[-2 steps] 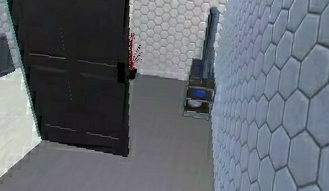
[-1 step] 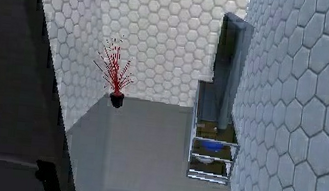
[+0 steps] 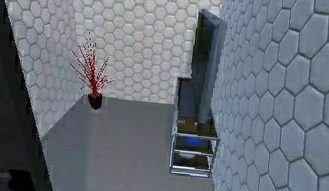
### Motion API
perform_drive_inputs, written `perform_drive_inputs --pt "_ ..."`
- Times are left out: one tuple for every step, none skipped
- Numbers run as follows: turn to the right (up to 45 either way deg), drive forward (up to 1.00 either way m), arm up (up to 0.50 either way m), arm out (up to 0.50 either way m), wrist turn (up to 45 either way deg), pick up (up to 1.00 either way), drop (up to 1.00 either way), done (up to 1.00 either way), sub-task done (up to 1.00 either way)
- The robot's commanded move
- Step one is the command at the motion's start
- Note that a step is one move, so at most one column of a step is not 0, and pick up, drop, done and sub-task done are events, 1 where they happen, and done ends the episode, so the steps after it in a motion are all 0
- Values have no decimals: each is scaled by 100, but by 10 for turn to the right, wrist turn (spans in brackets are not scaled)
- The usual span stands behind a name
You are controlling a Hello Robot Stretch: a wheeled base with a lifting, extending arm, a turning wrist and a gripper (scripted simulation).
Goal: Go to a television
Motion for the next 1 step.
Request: perform_drive_inputs --pt "0 60 0 0 0 0 0 0 0"
